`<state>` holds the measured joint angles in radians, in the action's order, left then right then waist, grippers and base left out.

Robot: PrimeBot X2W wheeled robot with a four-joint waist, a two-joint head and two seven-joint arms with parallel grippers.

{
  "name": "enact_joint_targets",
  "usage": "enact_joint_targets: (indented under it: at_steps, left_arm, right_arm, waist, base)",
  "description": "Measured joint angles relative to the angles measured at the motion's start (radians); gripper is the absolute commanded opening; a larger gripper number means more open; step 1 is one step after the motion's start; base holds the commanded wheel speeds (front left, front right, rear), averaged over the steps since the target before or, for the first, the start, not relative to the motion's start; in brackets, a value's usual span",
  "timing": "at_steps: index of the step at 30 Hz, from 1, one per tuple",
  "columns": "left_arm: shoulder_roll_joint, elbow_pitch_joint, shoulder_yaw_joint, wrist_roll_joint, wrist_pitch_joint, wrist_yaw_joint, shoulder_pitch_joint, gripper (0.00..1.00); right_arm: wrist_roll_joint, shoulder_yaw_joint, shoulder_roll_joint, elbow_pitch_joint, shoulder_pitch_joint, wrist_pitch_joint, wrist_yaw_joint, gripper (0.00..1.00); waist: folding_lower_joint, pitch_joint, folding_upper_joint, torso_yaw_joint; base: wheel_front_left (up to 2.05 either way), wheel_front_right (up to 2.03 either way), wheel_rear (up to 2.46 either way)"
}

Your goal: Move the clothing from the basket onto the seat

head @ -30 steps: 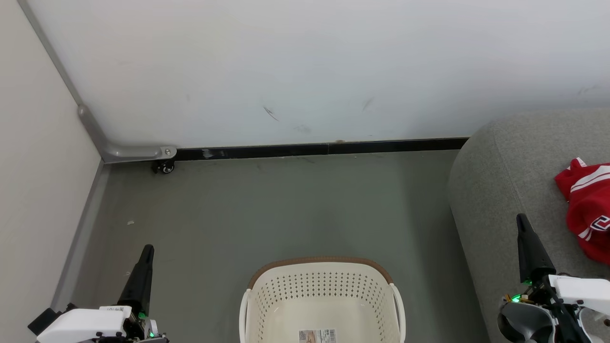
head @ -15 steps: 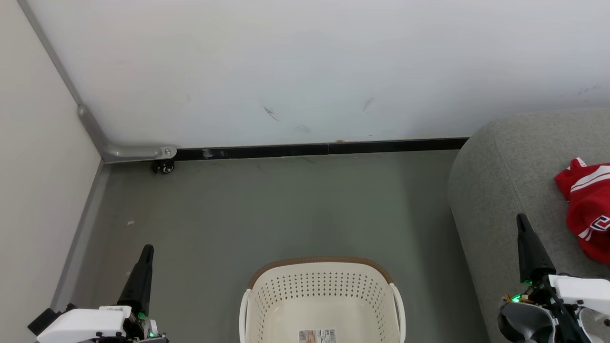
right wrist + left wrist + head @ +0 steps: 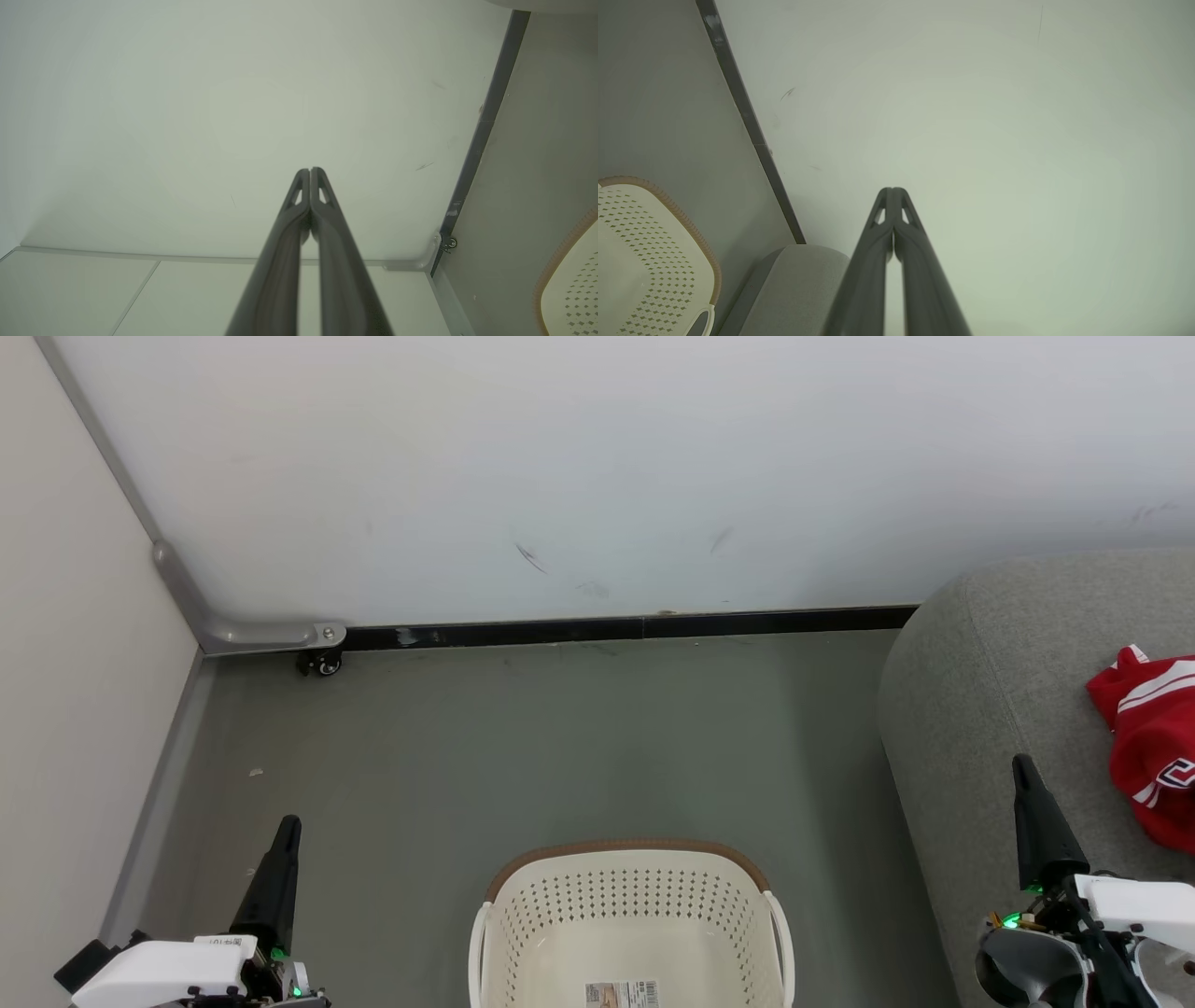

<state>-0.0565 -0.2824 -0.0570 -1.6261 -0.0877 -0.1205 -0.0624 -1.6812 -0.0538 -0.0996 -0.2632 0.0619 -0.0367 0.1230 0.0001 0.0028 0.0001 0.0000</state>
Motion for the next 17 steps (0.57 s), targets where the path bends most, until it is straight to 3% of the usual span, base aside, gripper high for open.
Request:
enact_joint_targets:
  at_steps: [17]
  left_arm:
    - [0.0, 0.001, -0.001, 0.0, 0.0, 0.0, 0.0, 0.0]
  right_arm:
    - [0.001, -0.002, 0.002, 0.0, 0.0, -0.005, 0.0, 0.0]
  waist:
    - [0.0, 0.0, 0.0, 0.0]
  base:
    - [0.0, 0.0, 0.0]
